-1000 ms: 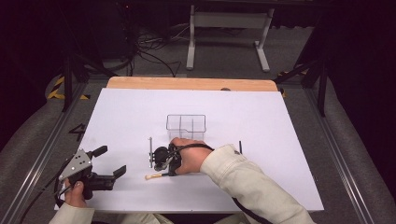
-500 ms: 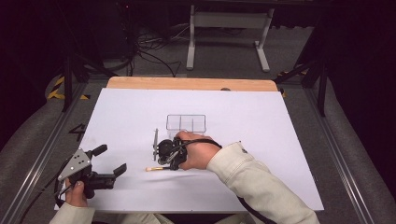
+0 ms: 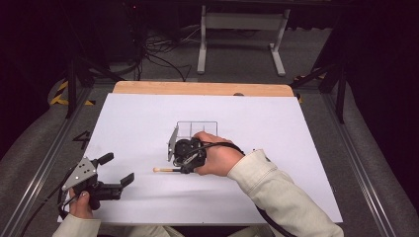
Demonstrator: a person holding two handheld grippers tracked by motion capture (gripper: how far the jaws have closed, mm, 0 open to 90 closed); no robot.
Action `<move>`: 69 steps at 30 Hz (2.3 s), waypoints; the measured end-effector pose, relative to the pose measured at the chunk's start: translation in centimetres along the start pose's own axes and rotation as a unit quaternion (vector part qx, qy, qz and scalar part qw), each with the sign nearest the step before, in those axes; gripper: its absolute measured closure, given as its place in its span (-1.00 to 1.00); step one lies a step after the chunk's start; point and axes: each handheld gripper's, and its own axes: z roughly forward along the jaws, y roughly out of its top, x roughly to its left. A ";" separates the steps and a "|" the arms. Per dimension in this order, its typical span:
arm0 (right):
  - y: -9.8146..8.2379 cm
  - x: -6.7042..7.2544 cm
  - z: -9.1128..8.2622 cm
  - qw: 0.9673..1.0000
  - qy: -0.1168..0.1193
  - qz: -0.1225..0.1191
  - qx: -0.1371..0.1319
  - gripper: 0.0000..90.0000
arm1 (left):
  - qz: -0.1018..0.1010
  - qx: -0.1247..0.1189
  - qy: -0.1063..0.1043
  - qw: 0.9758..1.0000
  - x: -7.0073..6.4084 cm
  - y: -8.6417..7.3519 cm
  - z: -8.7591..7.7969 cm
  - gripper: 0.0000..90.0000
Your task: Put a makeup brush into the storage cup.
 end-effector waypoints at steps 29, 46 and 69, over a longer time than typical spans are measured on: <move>-3.6 0.0 -4.2 0.982 -0.041 0.042 -0.178 0.87 | 0.005 0.008 0.000 1.000 0.0 0.0 0.1 -0.99; -5.7 0.0 -5.3 0.949 -0.077 0.083 -0.294 0.86 | 0.004 0.009 -0.001 1.000 0.0 0.0 0.1 -0.99; -7.9 -0.3 -4.9 0.884 -0.114 0.148 -0.430 0.86 | -0.001 0.002 0.005 1.000 -0.1 -0.1 0.2 -0.99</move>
